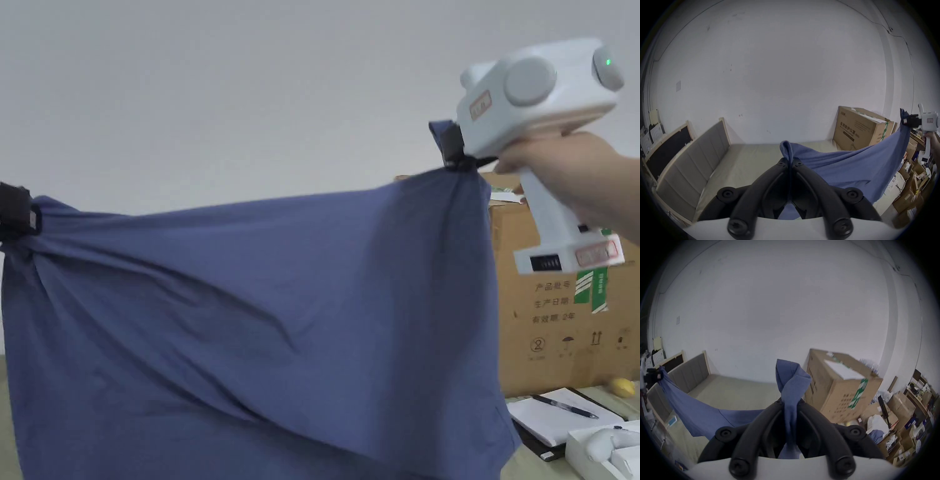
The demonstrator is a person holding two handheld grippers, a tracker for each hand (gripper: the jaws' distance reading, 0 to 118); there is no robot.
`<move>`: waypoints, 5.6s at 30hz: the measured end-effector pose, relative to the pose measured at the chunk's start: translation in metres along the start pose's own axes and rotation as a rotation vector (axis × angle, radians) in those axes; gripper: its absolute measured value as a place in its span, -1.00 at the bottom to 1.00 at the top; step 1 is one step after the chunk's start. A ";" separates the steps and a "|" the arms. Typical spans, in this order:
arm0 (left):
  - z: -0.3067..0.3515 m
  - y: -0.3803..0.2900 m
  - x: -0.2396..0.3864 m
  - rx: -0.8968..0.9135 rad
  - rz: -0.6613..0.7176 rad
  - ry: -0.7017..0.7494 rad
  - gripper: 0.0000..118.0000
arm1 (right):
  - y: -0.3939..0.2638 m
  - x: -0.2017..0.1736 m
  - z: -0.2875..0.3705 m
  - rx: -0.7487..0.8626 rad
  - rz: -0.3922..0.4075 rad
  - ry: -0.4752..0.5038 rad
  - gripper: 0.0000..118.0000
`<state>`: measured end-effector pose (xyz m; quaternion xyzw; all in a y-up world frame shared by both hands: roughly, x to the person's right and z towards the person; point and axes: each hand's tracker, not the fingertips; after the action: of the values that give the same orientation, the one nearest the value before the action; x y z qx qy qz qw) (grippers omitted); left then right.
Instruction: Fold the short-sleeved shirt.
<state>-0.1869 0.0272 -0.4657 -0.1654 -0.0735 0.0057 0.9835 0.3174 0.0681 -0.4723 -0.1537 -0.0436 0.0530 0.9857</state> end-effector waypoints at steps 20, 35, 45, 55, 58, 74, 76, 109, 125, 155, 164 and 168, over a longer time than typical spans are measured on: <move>-0.176 0.050 -0.014 0.177 -0.006 0.121 -0.98 | 0.069 -0.040 -0.143 0.360 0.061 -0.148 -0.87; -0.273 -0.243 -0.013 -0.369 0.090 0.045 -0.98 | -0.263 -0.090 -0.254 -0.222 -0.013 0.009 -0.87; -0.164 -0.441 -0.007 -0.627 0.254 -0.149 -0.98 | -0.482 -0.068 -0.131 -0.580 -0.169 0.214 -0.87; -0.003 -0.429 -0.016 -0.459 0.243 -0.091 -0.98 | -0.485 -0.019 0.034 -0.433 -0.180 0.206 -0.86; 0.006 -0.431 -0.011 -0.504 0.213 -0.104 -0.98 | -0.491 -0.019 0.043 -0.507 -0.183 0.161 -0.86; -0.028 -0.438 -0.013 -0.429 0.314 0.017 0.97 | -0.494 -0.045 -0.001 -0.428 -0.234 0.088 0.87; -0.009 -0.419 -0.011 -0.390 0.387 -0.014 0.97 | -0.474 -0.050 0.023 -0.321 -0.247 0.107 0.90; -0.403 -0.395 -0.070 -0.881 0.195 0.140 0.97 | -0.430 -0.121 -0.054 -0.177 -0.156 0.355 -1.00; -0.329 -0.377 -0.065 -0.590 0.068 0.053 -0.98 | -0.408 -0.101 -0.044 -0.080 -0.317 0.302 -1.00; -0.302 -0.407 -0.086 -0.680 0.178 -0.033 -0.98 | -0.385 -0.077 -0.494 -0.915 -0.041 0.073 -0.65; -0.266 -0.369 -0.086 -0.643 0.253 -0.026 -0.98 | -0.323 0.010 -0.367 -0.667 -0.304 0.160 -0.97; -0.231 -0.323 -0.075 -0.577 0.225 -0.040 -0.98 | -0.284 0.033 -0.287 -0.595 -0.324 0.153 -0.97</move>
<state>-0.2319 -0.3557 -0.5864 -0.4448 -0.0728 0.0968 0.8874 0.4056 -0.2826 -0.6546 -0.4289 -0.0072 -0.1309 0.8938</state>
